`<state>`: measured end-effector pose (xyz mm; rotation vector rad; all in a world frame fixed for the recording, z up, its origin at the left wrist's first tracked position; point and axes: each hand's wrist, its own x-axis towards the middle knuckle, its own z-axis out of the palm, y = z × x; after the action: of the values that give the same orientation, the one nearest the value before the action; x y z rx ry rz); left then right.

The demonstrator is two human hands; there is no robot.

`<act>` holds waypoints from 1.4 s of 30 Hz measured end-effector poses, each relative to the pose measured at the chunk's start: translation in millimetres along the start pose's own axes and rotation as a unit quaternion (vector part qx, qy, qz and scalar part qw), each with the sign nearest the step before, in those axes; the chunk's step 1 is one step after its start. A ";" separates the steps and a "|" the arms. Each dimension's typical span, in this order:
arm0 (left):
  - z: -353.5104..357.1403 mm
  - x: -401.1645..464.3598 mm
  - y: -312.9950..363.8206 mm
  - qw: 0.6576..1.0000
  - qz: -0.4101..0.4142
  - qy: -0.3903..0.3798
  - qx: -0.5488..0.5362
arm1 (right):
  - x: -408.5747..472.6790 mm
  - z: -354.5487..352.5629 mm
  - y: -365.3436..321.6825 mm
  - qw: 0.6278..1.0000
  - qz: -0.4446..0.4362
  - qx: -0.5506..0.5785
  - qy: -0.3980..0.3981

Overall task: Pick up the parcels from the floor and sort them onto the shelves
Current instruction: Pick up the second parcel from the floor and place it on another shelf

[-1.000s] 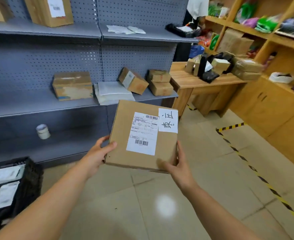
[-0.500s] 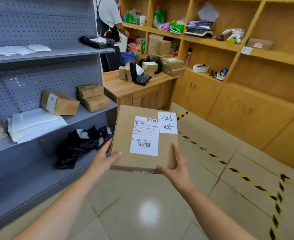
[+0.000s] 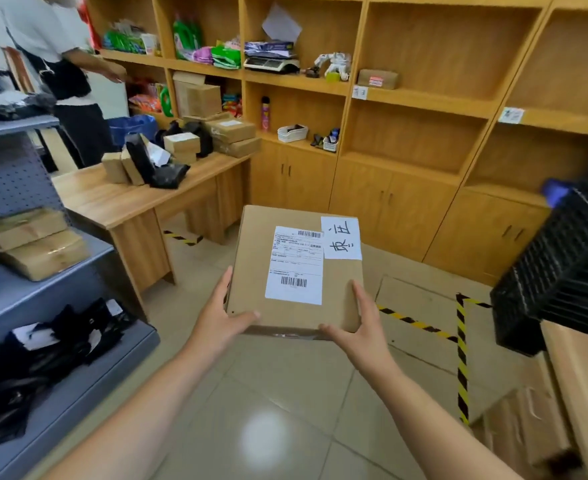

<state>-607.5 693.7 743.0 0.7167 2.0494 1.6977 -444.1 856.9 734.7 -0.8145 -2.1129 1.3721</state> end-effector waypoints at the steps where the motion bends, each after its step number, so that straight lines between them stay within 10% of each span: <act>1: 8.0 9.3 0.5 1.000 0.001 -0.015 -0.002 | 5.0 -6.4 3.5 1.000 0.005 -0.004 0.010; 25: 164.0 325.2 32.0 0.948 0.129 -0.276 0.088 | 233.8 -91.5 38.7 0.963 0.085 -0.049 0.252; 42: 422.5 415.8 94.1 0.939 0.143 -0.305 0.065 | 340.3 -312.5 129.0 0.950 0.078 -0.083 0.292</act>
<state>-676.9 1289.6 764.6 1.4364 1.6734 1.2473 -443.4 1335.9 759.6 -1.2952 -1.7290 0.8747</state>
